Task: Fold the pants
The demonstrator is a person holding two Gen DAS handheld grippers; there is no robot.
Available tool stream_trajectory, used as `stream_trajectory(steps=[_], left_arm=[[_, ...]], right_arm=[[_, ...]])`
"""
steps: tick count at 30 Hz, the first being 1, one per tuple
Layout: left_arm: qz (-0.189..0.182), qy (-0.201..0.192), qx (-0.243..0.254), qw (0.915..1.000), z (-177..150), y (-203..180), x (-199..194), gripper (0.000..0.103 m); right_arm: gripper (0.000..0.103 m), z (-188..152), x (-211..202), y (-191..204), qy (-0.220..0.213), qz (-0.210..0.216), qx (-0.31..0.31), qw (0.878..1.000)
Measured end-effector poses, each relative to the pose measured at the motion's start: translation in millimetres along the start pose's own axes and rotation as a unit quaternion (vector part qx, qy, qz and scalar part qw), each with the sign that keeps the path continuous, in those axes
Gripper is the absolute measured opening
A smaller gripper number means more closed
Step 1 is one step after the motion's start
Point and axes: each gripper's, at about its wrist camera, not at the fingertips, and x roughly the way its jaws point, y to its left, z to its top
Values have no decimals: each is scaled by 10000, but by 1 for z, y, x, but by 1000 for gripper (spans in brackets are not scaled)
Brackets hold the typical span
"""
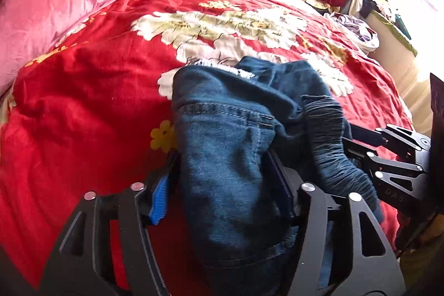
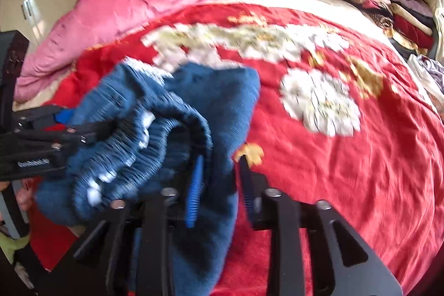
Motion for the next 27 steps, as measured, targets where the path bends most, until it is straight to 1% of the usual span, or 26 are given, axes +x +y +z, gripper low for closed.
stream_trajectory(steps=[5,8,11,12,13,14,16,17,18,19,20,24,27], left_arm=[[-71,44,-115,9999,-6,8,7,62],[-57,23,-89,9999,-7,7,4,62],[-64,0,-103,9999,-7,6,-3,64],[-55,-23,-85,9999,-8,5,-7,66],[-43,-39,-78,10000,-7,5,-9,67],[-39,-61,-75,9999,-8,4,-12,69],[-30,-107,-74,9999,-10,3,-20,72],[-22,-140,-68,9999,-11,2,-24,75],[7,-181,-61,9998,-12,1,-30,80],[24,-221,-58,9997,-13,0,-36,82],[24,-254,-54,9997,-14,-1,-40,84],[57,-448,-43,9990,-20,-5,-66,93],[63,-568,-68,9983,-26,-10,-86,93]], right_arm=[[40,-6,5,-7,42,69,242,9997],[43,-5,1,-5,12,6,230,9997],[44,-5,-8,-5,-75,47,319,9995],[48,-5,-13,-5,-128,56,331,9994],[56,-6,-17,-5,-176,32,332,9993],[59,-6,-22,-4,-233,6,339,9992],[59,-7,-34,-4,-360,86,372,9986],[59,-8,-41,-3,-419,73,380,9984],[66,-8,-46,-3,-468,47,373,9982],[79,-10,-54,-2,-562,39,357,9978],[81,-10,-60,0,-643,40,353,9973],[85,-15,-86,2,-883,29,425,9952],[86,-20,-106,6,-1035,29,413,9938]])
